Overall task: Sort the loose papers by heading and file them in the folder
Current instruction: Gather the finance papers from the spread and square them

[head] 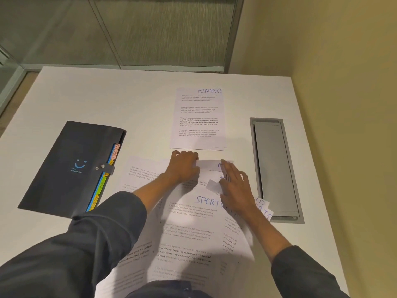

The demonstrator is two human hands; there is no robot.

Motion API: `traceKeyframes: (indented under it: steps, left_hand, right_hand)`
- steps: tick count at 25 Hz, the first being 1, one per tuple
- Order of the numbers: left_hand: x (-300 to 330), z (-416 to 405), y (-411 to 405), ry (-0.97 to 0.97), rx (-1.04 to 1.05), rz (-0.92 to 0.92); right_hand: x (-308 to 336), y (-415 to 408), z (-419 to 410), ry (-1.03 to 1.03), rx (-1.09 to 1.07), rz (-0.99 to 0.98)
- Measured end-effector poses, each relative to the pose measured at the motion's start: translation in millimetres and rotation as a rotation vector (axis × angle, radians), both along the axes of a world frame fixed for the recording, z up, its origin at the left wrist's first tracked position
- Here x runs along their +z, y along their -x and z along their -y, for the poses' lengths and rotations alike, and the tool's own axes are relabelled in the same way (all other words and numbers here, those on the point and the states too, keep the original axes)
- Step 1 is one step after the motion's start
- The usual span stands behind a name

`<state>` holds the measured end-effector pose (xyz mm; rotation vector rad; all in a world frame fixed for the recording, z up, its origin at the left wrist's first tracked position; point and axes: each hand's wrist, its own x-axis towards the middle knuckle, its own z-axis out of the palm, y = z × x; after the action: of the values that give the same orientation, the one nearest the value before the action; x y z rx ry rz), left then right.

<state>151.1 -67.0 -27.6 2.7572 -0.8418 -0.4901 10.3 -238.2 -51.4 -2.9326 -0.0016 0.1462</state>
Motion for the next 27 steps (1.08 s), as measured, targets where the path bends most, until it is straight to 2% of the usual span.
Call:
traceKeyframes:
  steps: [3,7,10,11,14,16,19,22,27]
  left_hand:
    - [8,-10,8,0.063,-0.102,0.058]
    - [11,-21,20,0.033,-0.216,0.103]
    - [14,-25,30,0.05,-0.286,0.034]
    - [18,-27,32,0.085,-0.238,-0.027]
    - [19,-40,29,0.295,0.099,-0.265]
    - [9,-53,26,0.342,0.229,-0.267]
    - [-6,-69,16,0.189,0.265,-0.198]
    - [-12,-69,4,-0.042,0.117,-0.168]
    - [-15,-40,-13,-0.185,-0.05,-0.161]
  right_hand:
    - [4,2,-1,-0.011,0.012,0.072]
    - [-2,7,-2,0.011,0.032,0.11]
    - [-2,12,-2,-0.057,0.044,0.241]
    - [-2,13,-2,-0.071,0.052,0.266]
    - [-6,16,-1,-0.05,0.117,0.295]
    - [-10,19,0,-0.044,0.175,0.299]
    - [-10,25,-4,-0.072,0.233,0.307]
    - [-5,28,-9,-0.102,0.261,0.326]
    - [-2,27,-10,-0.111,0.233,0.264]
